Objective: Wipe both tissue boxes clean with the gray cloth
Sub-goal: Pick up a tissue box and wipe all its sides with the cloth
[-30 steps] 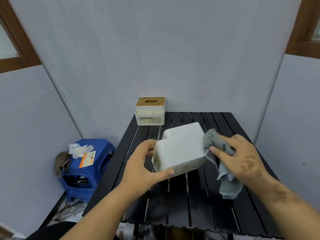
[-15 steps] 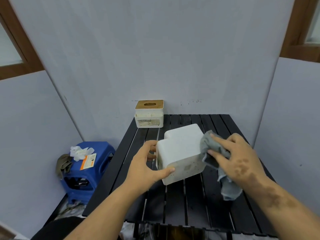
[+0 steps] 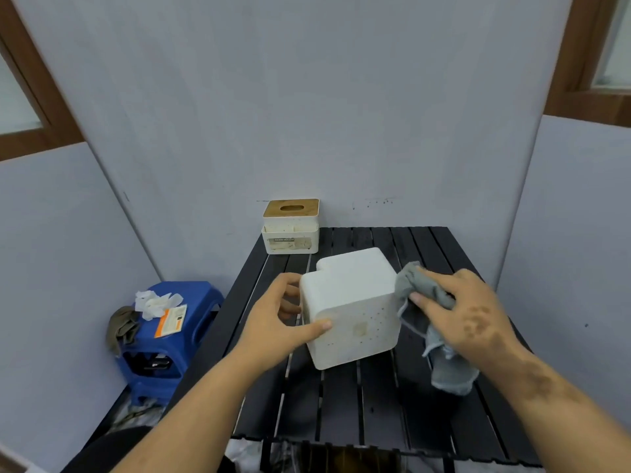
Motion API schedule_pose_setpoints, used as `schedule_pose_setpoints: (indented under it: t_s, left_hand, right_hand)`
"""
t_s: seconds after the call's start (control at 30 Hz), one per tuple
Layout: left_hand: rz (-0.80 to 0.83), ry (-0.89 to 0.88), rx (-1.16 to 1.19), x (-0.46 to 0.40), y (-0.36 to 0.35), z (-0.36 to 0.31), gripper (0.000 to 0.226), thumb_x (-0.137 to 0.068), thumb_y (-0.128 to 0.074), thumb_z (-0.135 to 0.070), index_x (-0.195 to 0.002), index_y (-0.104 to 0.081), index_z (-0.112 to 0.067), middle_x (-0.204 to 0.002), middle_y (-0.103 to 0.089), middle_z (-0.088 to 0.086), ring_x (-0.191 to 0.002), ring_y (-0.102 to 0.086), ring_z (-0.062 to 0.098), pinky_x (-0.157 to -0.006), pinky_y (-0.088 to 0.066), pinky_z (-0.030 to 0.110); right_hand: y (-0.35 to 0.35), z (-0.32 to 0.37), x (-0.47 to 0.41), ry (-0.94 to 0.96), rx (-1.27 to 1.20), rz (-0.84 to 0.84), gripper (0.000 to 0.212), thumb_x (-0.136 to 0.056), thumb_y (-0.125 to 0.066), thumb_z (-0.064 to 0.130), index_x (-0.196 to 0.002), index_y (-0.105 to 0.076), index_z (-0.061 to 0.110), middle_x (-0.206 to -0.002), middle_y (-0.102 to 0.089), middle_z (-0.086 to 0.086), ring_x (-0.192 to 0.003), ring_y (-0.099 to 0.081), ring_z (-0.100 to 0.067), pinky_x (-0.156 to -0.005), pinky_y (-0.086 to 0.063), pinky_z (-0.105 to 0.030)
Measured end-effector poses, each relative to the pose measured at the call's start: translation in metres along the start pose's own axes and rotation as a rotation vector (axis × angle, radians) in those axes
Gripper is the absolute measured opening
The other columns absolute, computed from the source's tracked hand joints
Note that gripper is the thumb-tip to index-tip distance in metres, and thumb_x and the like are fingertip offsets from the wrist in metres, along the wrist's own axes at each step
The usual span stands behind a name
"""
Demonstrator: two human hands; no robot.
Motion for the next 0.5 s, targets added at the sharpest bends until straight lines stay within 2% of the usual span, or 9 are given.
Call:
schedule_pose_setpoints:
  t_s: [0.07, 0.13, 0.17, 0.23, 0.3, 0.43, 0.5]
  left_hand:
    - [0.063, 0.018, -0.03, -0.005, 0.004, 0.004, 0.068, -0.064, -0.087, -0.059, -0.12, -0.048, -0.056, -0.12, -0.064, -0.019, -0.105, -0.067, 0.005, -0.087, -0.058, 0.029]
    - [0.142, 0.048, -0.066, -0.007, 0.002, 0.006, 0.074, -0.061, -0.082, -0.066, -0.123, -0.044, -0.055, -0.125, -0.061, -0.021, -0.11, -0.065, 0.004, -0.092, -0.057, 0.031]
    - [0.176, 0.064, -0.094, -0.008, 0.001, 0.005, 0.078, -0.059, -0.081, -0.069, -0.126, -0.042, -0.054, -0.129, -0.059, -0.022, -0.114, -0.063, 0.003, -0.097, -0.056, 0.034]
    - [0.204, 0.058, -0.185, -0.012, 0.001, -0.005, 0.092, -0.059, -0.077, -0.074, -0.137, -0.037, -0.047, -0.139, -0.05, -0.022, -0.122, -0.055, 0.002, -0.104, -0.05, 0.034]
    - [0.195, -0.004, -0.304, -0.02, 0.0, -0.032, 0.099, -0.061, -0.072, -0.078, -0.144, -0.034, -0.04, -0.142, -0.046, -0.02, -0.128, -0.048, 0.006, -0.103, -0.046, 0.033]
    - [0.322, -0.131, -0.675, -0.041, -0.038, -0.092, 0.093, -0.076, -0.074, -0.07, -0.149, -0.035, -0.029, -0.146, -0.044, -0.008, -0.135, -0.041, 0.018, -0.113, -0.035, 0.047]
    - [0.407, -0.18, -0.837, -0.055, -0.064, -0.106, 0.087, -0.075, -0.072, -0.074, -0.14, -0.043, -0.024, -0.135, -0.05, -0.004, -0.129, -0.045, 0.023, -0.106, -0.039, 0.049]
  right_hand:
    - [-0.003, -0.003, 0.002, 0.02, -0.04, 0.034, 0.02, -0.089, -0.071, 0.034, -0.108, -0.074, 0.038, -0.061, -0.064, 0.014, -0.063, -0.063, -0.002, -0.062, -0.048, -0.014]
    - [-0.003, -0.007, 0.004, 0.001, -0.102, 0.05, 0.024, -0.087, -0.072, 0.034, -0.11, -0.073, 0.042, -0.075, -0.07, 0.012, -0.076, -0.067, -0.004, -0.076, -0.055, -0.024]
    - [-0.004, -0.007, 0.003, 0.007, -0.111, 0.073, 0.024, -0.087, -0.073, 0.034, -0.11, -0.073, 0.043, -0.079, -0.072, 0.014, -0.08, -0.069, -0.003, -0.079, -0.055, -0.025]
    - [-0.002, -0.008, 0.0, 0.015, -0.104, 0.126, 0.02, -0.087, -0.073, 0.034, -0.104, -0.074, 0.043, -0.079, -0.074, 0.019, -0.079, -0.069, 0.002, -0.078, -0.055, -0.021]
    - [0.003, -0.012, -0.004, -0.002, -0.088, 0.149, 0.015, -0.086, -0.074, 0.034, -0.096, -0.075, 0.044, -0.081, -0.074, 0.023, -0.079, -0.068, 0.005, -0.076, -0.054, -0.018]
    - [0.007, -0.017, -0.007, -0.021, -0.043, 0.188, 0.012, -0.084, -0.075, 0.036, -0.095, -0.076, 0.042, -0.083, -0.073, 0.025, -0.079, -0.066, 0.008, -0.075, -0.053, -0.017]
    - [0.005, -0.017, -0.008, -0.034, -0.05, 0.202, 0.009, -0.084, -0.075, 0.036, -0.091, -0.076, 0.042, -0.081, -0.073, 0.024, -0.076, -0.066, 0.008, -0.074, -0.053, -0.018]
Point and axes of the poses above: each hand's wrist, its own x-axis away from the middle knuckle, its own y-axis out of the back of the hand, z = x × y, the point moved 10 cm from there along -x, towards the middle knuckle
